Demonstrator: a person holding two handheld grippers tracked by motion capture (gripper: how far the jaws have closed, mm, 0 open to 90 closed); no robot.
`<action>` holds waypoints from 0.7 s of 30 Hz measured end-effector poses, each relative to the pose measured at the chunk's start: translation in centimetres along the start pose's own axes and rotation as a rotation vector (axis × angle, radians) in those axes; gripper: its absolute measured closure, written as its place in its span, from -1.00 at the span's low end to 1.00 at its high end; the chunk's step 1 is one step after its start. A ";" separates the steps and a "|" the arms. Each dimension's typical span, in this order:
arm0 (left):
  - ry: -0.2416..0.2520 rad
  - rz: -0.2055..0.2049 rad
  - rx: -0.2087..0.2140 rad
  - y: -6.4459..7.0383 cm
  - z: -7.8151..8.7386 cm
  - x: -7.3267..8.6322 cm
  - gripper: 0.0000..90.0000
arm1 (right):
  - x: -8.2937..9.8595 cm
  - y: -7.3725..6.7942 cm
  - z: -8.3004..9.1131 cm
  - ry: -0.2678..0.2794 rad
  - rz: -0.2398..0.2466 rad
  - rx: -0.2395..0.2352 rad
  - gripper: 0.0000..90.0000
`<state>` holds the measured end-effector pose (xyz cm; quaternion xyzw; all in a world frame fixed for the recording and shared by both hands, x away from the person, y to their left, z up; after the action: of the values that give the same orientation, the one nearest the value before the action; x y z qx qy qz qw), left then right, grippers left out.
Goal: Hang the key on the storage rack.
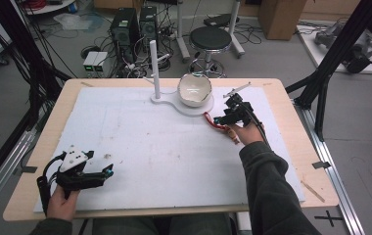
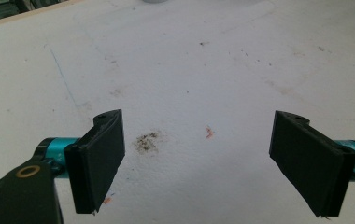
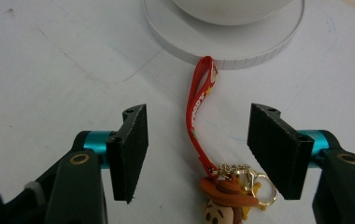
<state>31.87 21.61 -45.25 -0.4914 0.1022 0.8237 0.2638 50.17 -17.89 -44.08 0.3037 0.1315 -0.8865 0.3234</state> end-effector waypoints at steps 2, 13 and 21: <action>0.000 0.003 0.000 0.0 0.0 0.0 -0.58 | 0.1 0.0 -0.4 -0.015 0.006 0.006 -0.07; -0.002 0.003 -0.001 0.0 0.0 0.0 -0.58 | 0.9 -0.2 -2.6 -0.095 0.029 0.008 0.12; 0.000 0.003 -0.002 0.0 0.0 0.0 -0.58 | 1.2 0.0 -3.4 -0.119 0.040 0.020 0.21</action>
<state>31.88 21.66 -45.26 -0.4914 0.1019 0.8244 0.2618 51.03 -17.02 -47.47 0.2560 0.0971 -0.8976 0.3454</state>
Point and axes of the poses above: each handheld gripper's, and its own axes: z roughly backward along the jaws, x roughly out of its underside, y roughly to its right, the point moved 9 cm from there along -z, roughly forward along the jaws, and after that the axes turned 3 degrees about -z, right-handed, at the moved point
